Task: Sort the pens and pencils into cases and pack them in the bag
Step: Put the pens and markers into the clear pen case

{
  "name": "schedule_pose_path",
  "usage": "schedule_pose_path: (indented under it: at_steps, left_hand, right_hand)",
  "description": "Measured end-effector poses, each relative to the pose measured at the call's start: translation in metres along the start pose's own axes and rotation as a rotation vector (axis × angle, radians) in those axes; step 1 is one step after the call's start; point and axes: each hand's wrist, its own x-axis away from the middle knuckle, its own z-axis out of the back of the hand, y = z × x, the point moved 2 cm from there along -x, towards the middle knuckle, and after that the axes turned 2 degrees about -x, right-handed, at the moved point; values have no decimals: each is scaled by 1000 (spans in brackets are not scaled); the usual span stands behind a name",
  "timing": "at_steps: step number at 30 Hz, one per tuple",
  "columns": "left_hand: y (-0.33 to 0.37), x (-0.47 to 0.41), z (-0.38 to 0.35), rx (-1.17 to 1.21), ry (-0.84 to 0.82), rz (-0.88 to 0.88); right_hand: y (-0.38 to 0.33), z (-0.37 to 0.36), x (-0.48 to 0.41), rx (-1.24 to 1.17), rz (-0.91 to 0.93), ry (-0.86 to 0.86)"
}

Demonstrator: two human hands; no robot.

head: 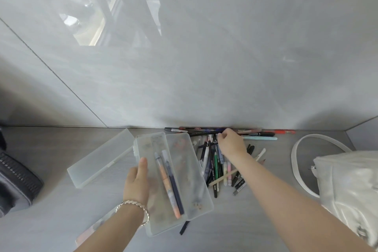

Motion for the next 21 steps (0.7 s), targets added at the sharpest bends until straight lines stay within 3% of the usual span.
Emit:
schedule_pose_path:
  at_steps: [3, 6, 10, 13, 17, 21]
  left_hand:
    - [-2, -5, 3, 23, -6, -2]
    - [-2, -9, 6, 22, 6, -15]
    - [2, -11, 8, 39, 8, -13]
    - [5, -12, 10, 42, 12, -23]
    - [4, -14, 13, 61, 20, -18]
    - [5, -14, 19, 86, 26, -9]
  right_hand:
    - [1, -9, -6, -69, -65, 134]
    - [1, -7, 0, -368, -179, 263]
    - [-3, 0, 14, -568, 15, 356]
    - [-15, 8, 22, -395, 259, 349]
    - [-36, -2, 23, -59, 471, 122]
    - [-42, -23, 9, 509, 522, -28]
